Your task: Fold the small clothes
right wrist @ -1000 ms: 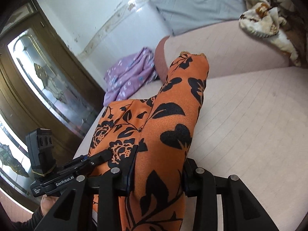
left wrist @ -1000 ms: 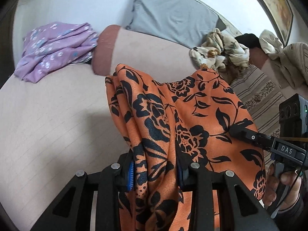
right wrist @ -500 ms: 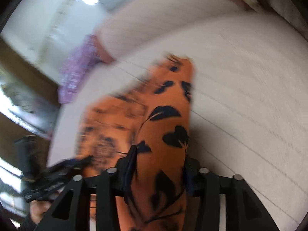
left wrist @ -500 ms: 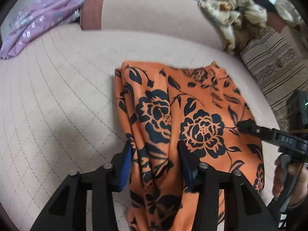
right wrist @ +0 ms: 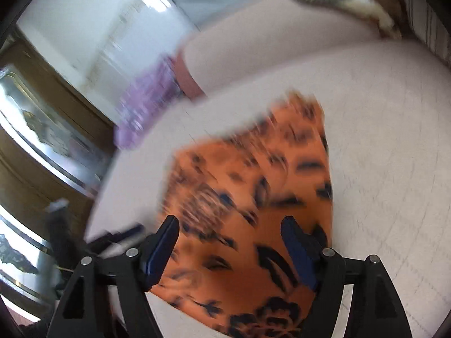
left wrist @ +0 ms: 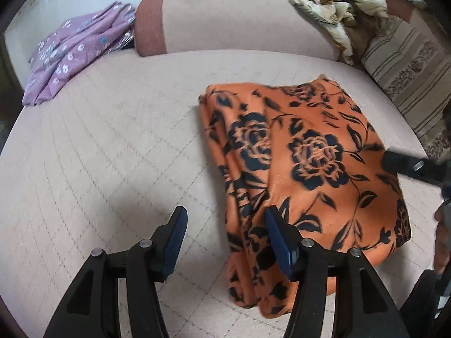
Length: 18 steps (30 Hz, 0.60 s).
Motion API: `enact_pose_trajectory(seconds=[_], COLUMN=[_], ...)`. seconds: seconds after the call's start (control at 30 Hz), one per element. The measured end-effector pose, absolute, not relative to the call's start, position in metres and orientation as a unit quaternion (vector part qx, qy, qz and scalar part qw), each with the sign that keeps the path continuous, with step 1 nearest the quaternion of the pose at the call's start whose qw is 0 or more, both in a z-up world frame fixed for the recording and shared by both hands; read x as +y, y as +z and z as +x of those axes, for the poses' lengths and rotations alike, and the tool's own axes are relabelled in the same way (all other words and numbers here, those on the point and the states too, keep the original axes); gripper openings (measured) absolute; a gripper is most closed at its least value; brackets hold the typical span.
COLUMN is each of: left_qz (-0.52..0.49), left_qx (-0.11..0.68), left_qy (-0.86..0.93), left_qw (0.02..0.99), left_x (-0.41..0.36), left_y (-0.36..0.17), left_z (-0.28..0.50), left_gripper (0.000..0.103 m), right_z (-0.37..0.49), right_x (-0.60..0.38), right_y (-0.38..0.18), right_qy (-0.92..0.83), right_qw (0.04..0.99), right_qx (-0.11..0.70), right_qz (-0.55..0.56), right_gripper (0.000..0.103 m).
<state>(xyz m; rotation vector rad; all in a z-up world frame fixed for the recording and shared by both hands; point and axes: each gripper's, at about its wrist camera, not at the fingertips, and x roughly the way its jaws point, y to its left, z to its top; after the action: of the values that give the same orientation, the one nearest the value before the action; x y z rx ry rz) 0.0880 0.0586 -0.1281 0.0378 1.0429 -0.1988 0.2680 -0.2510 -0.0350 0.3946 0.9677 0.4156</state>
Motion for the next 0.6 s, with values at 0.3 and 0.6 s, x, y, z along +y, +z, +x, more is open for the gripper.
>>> enact_pose_trajectory(seconds=[0.3, 0.6], left_qz=[0.044, 0.031], left_qx=[0.488, 0.489], left_qy=[-0.077, -0.068], left_qw=[0.869, 0.869], left_x=[0.058, 0.060], left_y=[-0.131, -0.126], left_z=[0.079, 0.077], left_gripper=[0.069, 0.070], right_z=[0.300, 0.302], right_x=[-0.241, -0.231], right_y=[-0.018, -0.022], right_qy=[0.203, 0.176], right_qw=[0.850, 0.861], right_qx=[0.442, 0.443], right_qz=[0.200, 0.178], right_gripper=[0.079, 0.080])
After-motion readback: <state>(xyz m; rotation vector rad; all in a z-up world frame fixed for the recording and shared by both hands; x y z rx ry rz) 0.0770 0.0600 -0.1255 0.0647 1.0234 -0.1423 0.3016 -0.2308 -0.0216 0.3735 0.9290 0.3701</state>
